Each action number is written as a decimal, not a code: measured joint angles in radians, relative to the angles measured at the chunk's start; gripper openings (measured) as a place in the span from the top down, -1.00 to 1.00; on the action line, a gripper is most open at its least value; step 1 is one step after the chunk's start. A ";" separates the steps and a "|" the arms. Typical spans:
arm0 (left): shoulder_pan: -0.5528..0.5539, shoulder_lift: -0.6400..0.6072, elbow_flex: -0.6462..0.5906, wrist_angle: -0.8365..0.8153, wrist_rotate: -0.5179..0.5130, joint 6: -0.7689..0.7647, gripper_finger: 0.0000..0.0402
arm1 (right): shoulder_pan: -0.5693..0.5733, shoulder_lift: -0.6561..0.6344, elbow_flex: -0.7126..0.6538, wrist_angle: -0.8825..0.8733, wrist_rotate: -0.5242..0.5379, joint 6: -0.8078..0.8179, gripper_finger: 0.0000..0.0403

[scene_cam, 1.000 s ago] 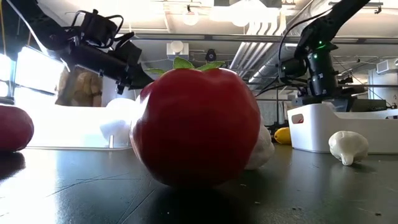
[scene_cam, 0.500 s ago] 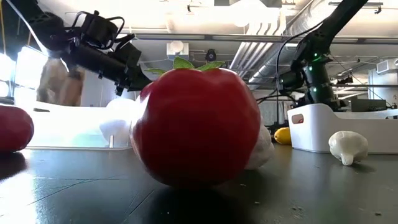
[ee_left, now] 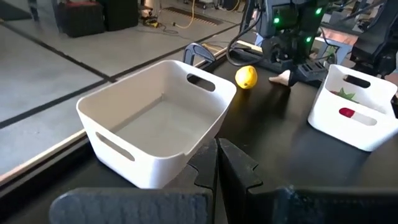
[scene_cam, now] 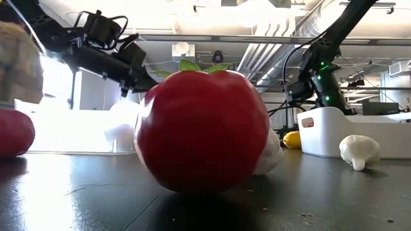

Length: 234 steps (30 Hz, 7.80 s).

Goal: Sort produce into baskets
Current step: Put the white garlic into the top left white bin

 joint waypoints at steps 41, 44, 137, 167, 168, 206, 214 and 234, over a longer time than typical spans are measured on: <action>0.000 0.000 0.000 0.031 0.062 0.048 1.00 | 0.313 0.037 0.318 0.818 -0.305 0.124 0.60; 0.000 0.000 0.000 0.031 0.075 0.048 1.00 | 0.298 0.108 0.393 0.757 -0.292 0.132 0.60; -0.130 0.000 0.060 -0.002 0.161 0.166 1.00 | 0.597 -0.269 -0.091 1.089 0.219 0.133 1.00; -0.397 0.000 0.122 -0.211 0.122 0.159 1.00 | 0.703 -0.376 -0.095 1.029 0.126 0.073 1.00; -0.402 0.000 0.122 -0.212 0.122 0.159 1.00 | 0.703 -0.376 -0.095 1.029 0.112 0.073 1.00; -0.604 0.281 0.630 -0.915 0.132 0.263 1.00 | 0.901 -0.376 -0.094 0.871 0.087 0.059 1.00; -0.672 0.282 0.622 -0.850 0.132 0.264 1.00 | 0.945 -0.376 -0.094 0.844 0.087 0.074 1.00; -0.693 0.266 0.438 -0.463 0.126 0.178 1.00 | 1.181 -0.165 -0.094 1.030 -0.019 0.295 0.20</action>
